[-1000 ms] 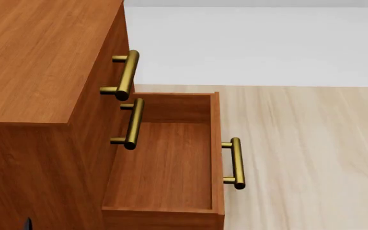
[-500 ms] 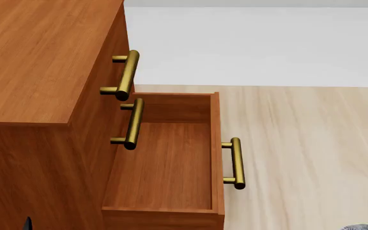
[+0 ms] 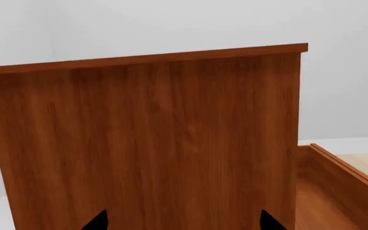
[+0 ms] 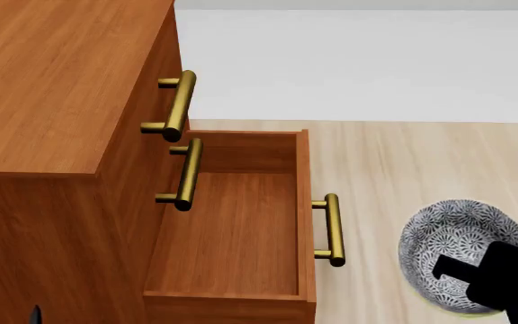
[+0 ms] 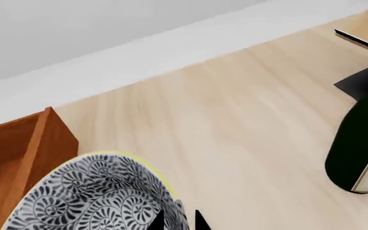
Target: Put the bowl in the bottom drawer of the cabinet.
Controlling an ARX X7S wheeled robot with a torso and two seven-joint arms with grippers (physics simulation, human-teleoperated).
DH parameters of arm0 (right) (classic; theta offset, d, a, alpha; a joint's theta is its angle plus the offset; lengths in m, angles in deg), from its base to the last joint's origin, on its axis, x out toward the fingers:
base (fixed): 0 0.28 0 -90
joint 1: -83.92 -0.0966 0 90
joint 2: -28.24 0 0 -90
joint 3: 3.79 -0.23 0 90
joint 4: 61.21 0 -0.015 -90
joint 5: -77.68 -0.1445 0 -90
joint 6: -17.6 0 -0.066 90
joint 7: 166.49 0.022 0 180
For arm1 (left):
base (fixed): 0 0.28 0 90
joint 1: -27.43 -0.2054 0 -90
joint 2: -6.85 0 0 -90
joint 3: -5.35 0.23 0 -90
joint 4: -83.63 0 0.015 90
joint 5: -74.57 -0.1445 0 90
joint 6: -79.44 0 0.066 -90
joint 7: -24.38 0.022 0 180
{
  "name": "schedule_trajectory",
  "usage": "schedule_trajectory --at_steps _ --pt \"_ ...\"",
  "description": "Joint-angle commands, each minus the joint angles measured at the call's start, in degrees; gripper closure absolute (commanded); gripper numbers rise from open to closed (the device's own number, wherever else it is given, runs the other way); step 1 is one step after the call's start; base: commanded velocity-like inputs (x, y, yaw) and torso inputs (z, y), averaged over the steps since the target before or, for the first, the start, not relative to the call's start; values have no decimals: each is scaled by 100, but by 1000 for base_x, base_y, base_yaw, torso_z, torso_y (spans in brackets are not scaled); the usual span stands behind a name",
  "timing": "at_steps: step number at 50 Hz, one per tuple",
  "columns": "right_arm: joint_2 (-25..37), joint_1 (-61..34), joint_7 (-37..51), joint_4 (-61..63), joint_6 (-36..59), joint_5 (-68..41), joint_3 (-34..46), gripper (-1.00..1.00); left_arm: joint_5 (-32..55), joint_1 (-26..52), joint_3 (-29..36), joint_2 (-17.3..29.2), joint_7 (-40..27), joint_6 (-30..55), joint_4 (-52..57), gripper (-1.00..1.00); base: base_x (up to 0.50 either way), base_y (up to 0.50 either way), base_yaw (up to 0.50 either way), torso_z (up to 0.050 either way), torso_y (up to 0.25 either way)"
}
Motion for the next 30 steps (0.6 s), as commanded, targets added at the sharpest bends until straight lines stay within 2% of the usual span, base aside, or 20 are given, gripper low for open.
schedule_trajectory --at_steps 1,8,15,30 --pt "-403 -904 718 564 1048 -540 -416 100 22 -49 -21 36 -25 -17 63 -100 0 0 0 0 0" --pt "-500 -1547 1048 325 1319 -646 -216 100 38 -89 -50 53 -45 -55 74 -100 0 0 0 0 0" --pt "-642 -2199 1549 -507 1357 -1049 -21 100 74 -96 -84 69 -56 -66 77 -100 0 0 0 0 0" --pt "-881 -2935 1368 -1842 846 -792 1124 100 154 -139 -140 123 -68 -93 159 -100 0 0 0 0 0"
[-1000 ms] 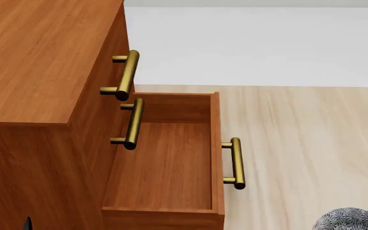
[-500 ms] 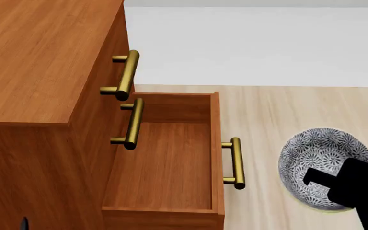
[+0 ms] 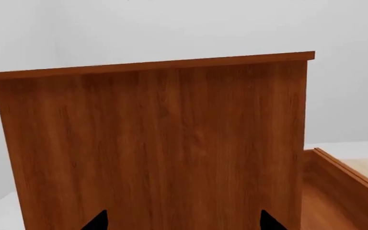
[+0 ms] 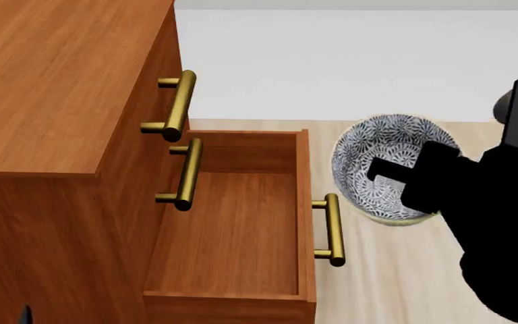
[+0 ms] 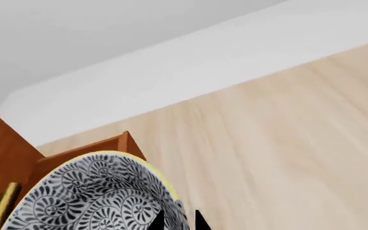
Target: Put the bowl in the bottom drawer of the cabinet.
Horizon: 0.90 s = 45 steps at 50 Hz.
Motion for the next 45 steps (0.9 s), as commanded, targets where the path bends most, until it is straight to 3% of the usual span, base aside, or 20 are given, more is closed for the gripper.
schedule_trajectory --at_steps 1,22,45 --pt "-176 -653 -50 -904 -284 57 695 100 61 -46 -46 46 -12 -17 77 -100 0 0 0 0 0" --pt "-416 -1241 -948 -2791 -1493 898 2246 100 146 -155 -164 111 -40 -144 100 -100 0 0 0 0 0" --pt "-1020 -1893 -1788 -4974 -2759 1717 3444 100 191 -215 -187 144 -58 -243 77 -100 0 0 0 0 0"
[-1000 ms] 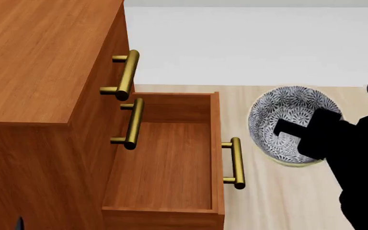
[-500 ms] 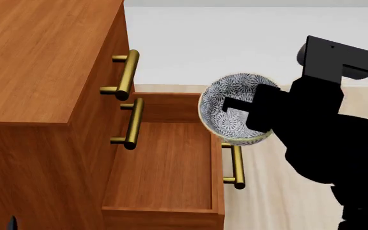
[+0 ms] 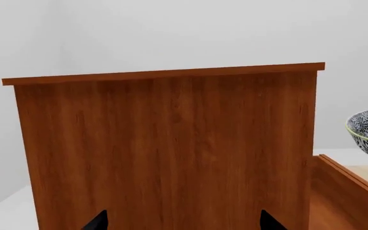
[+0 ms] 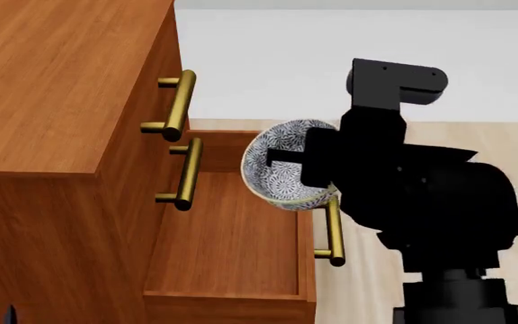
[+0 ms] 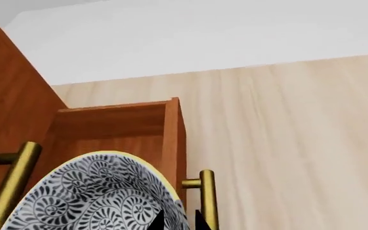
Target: Put the bowl in the bottom drawer of the cabinet.
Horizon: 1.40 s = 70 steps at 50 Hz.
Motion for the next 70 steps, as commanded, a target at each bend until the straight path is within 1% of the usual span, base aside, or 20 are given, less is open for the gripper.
schedule_trajectory --at_steps 1,10,16,18,25,34,42,58,70 --pt "-304 -369 -486 -1150 -698 421 587 100 27 -36 -16 20 -3 -60 -12 -100 0 0 0 0 0" --pt "-576 -703 -829 -2141 -1252 643 854 100 70 -57 -26 33 10 -111 -40 -100 0 0 0 0 0" --pt "-838 -1090 -1170 -3316 -1921 831 1062 100 100 -66 -50 44 8 -138 -61 -100 0 0 0 0 0" --pt "-892 -1187 -1234 -3636 -2119 741 1210 100 105 -62 -43 44 11 -142 -69 -100 0 0 0 0 5" --pt "-898 -1280 -1107 -4005 -2521 -567 2475 100 130 -63 -47 55 7 -147 -69 -100 0 0 0 0 0" --pt "-899 -1277 -955 -4145 -2933 -2339 4272 100 152 -61 -55 65 0 -163 -100 -100 0 0 0 0 0" --pt "-900 -1259 -874 -4246 -3208 -3502 5511 100 180 -65 -70 78 -6 -176 -115 -100 0 0 0 0 0" --pt "-900 -1246 -873 -4206 -3547 -5238 7262 100 266 -55 -130 112 -32 -174 -108 -100 0 0 0 0 1" --pt "-900 -1266 -866 -4155 -3693 -5972 7958 100 295 -42 -127 119 -34 -196 -136 -100 0 0 0 0 0"
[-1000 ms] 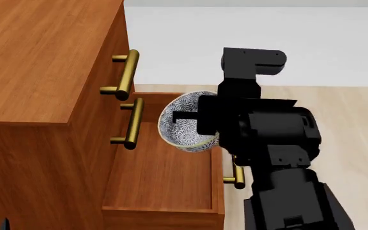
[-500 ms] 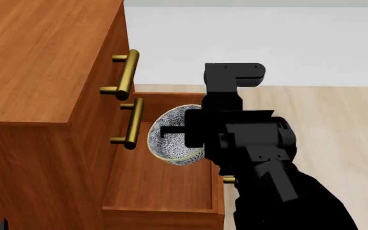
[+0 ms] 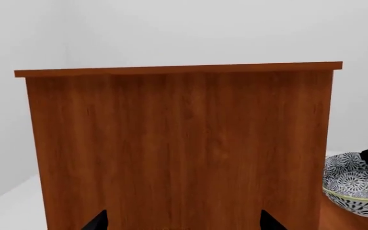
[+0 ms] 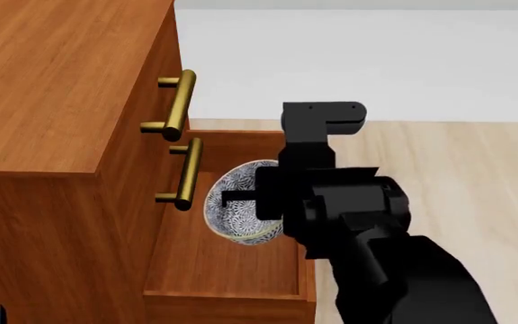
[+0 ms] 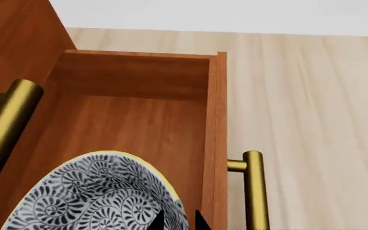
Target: Put the bowl in the bottom drawer of the cabinet.
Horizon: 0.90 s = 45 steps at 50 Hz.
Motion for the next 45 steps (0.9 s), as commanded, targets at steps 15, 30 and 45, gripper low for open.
schedule_trajectory --at_steps 15,30,45 --pt "-4 8 6 218 -215 -972 930 100 67 -3 -8 27 -3 -50 -43 -100 0 0 0 0 1" --pt "-4 120 63 406 -206 -978 903 100 135 -3 -44 48 19 -121 -124 -100 0 0 0 0 0" --pt "-4 258 -12 422 -238 -1102 905 100 173 -12 -62 67 17 -157 -159 -100 0 0 0 0 0"
